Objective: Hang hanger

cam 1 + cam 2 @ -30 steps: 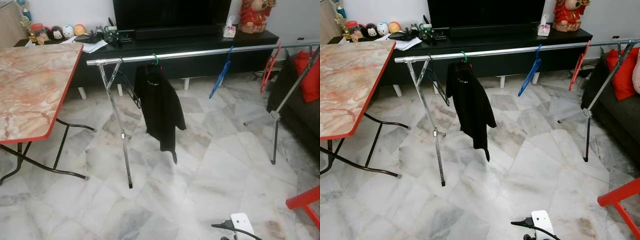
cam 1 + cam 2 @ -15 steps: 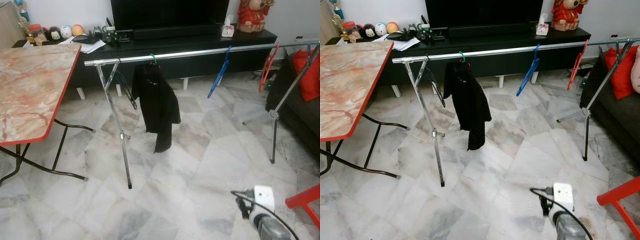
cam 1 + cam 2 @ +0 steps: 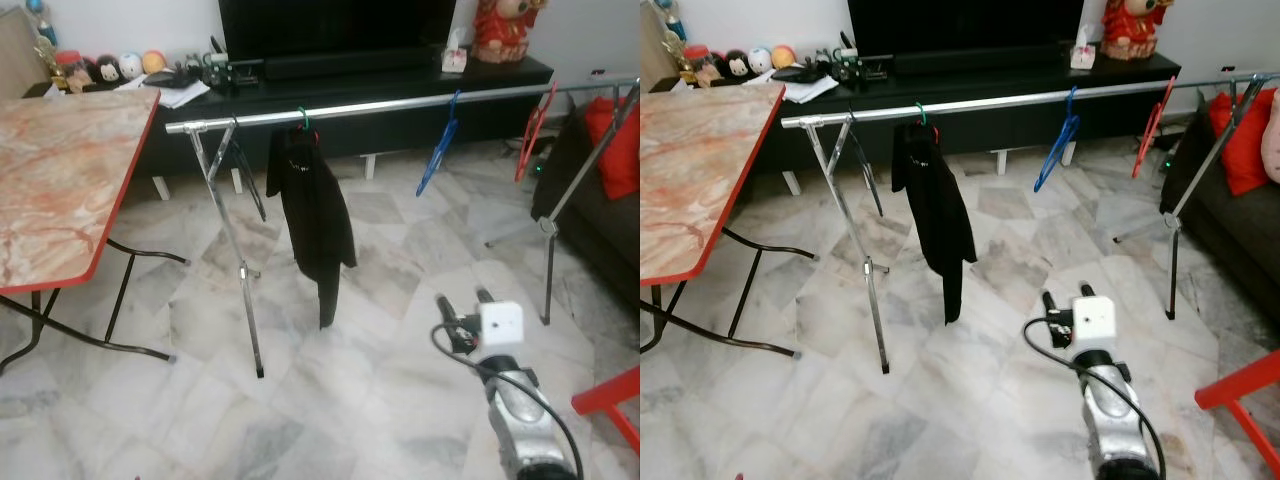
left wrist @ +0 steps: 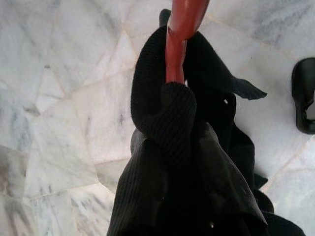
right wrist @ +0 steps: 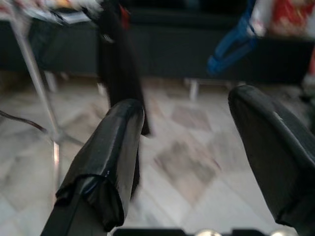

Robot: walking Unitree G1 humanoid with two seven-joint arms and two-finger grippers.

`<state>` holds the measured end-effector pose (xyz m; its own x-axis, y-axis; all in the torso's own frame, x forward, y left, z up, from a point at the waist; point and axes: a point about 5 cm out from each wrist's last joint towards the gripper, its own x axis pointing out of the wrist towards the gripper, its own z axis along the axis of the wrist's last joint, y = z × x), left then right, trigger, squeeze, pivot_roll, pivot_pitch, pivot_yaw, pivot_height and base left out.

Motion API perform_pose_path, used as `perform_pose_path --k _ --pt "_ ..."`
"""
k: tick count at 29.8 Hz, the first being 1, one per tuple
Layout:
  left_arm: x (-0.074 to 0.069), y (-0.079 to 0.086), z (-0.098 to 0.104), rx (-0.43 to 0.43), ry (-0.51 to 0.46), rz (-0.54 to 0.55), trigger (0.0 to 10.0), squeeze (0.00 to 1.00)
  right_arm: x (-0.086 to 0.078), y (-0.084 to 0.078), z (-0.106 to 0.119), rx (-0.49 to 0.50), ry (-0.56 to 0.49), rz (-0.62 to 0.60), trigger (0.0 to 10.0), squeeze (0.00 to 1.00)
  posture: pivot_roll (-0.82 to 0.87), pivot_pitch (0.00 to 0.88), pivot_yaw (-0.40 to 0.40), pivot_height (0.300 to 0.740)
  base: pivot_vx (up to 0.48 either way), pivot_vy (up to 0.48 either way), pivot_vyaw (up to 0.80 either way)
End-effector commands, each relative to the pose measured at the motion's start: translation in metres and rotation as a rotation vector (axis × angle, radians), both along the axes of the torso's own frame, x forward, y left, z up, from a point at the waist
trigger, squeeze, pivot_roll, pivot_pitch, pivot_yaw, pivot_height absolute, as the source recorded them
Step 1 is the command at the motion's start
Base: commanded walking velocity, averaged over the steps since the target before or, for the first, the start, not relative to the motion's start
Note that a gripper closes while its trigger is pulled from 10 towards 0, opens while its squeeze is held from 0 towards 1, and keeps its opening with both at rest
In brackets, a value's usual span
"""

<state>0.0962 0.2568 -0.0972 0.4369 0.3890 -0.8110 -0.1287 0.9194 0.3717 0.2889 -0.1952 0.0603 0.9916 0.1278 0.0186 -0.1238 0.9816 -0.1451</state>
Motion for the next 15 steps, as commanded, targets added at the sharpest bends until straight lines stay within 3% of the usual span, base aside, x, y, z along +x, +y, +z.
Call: perform_pose_path --k 1,6,7,8,15 --pt "-0.006 0.006 0.000 0.021 0.011 0.014 10.0 0.00 -0.002 0.001 0.004 0.002 -0.018 0.006 10.0 0.00 -0.01 0.000 0.052 0.740 0.000 0.000 0.00" --pt "-0.005 0.005 0.000 0.024 0.007 0.013 10.0 0.00 -0.010 0.009 0.007 0.018 -0.032 0.030 10.0 0.00 -0.01 0.000 0.049 0.740 0.000 0.000 0.00" --pt "-0.005 0.005 0.000 0.025 0.005 0.014 10.0 0.00 -0.013 0.010 0.005 0.013 -0.019 0.030 10.0 0.22 -0.01 0.000 0.046 0.740 0.000 0.000 0.00" --pt "-0.005 0.004 0.000 0.025 0.003 0.015 10.0 0.00 -0.015 0.008 0.001 0.009 -0.006 0.027 10.0 0.99 -0.01 0.000 0.044 0.740 0.000 0.000 0.00" --pt "-0.006 0.004 0.000 0.024 0.005 0.021 10.0 0.00 -0.019 0.005 0.003 0.013 0.022 0.023 10.0 1.00 -0.01 0.000 0.042 0.740 0.000 0.000 0.00"
